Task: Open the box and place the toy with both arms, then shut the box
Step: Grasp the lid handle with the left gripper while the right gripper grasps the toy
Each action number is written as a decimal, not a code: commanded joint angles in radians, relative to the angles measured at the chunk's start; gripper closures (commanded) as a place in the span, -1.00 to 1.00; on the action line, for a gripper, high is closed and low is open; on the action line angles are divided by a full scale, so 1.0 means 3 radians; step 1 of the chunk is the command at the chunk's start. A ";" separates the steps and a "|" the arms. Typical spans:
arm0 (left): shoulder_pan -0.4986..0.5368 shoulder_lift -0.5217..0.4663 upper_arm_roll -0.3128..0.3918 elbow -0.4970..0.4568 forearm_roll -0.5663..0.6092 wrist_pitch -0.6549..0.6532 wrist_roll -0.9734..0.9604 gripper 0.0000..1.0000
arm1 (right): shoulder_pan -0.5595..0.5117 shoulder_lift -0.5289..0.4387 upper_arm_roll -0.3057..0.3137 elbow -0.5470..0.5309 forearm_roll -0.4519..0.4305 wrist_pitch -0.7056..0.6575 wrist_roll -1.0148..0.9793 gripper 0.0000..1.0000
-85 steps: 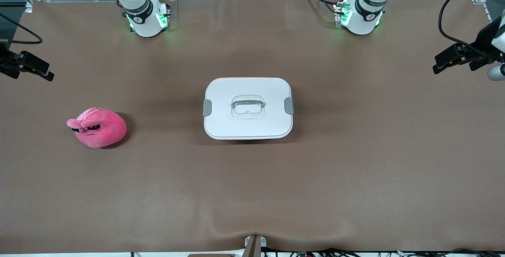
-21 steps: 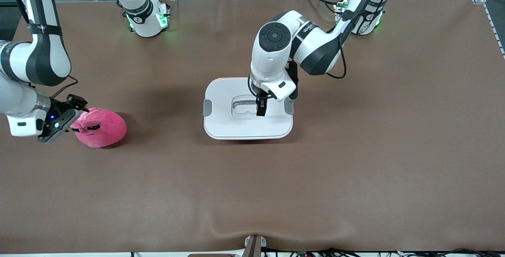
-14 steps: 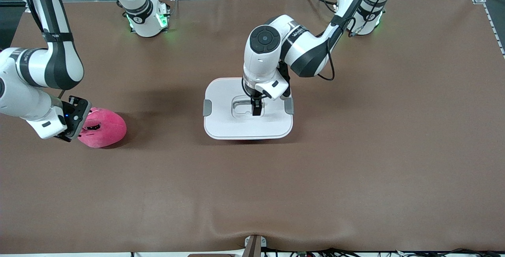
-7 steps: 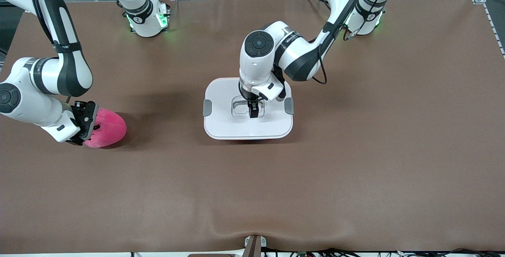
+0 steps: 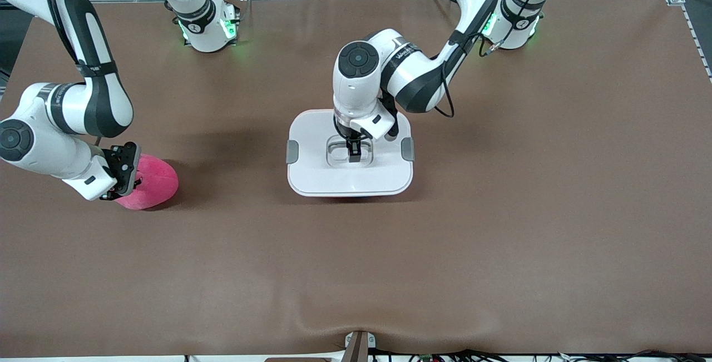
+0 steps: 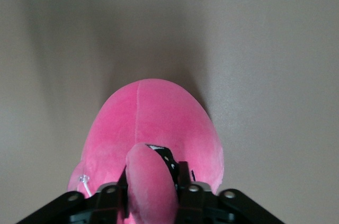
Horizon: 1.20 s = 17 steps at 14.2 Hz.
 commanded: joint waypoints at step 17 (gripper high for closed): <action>-0.0056 0.0003 0.0030 0.0043 0.0085 0.0013 -0.0036 1.00 | 0.0075 -0.0154 0.0026 0.0506 0.0171 -0.0241 0.1232 1.00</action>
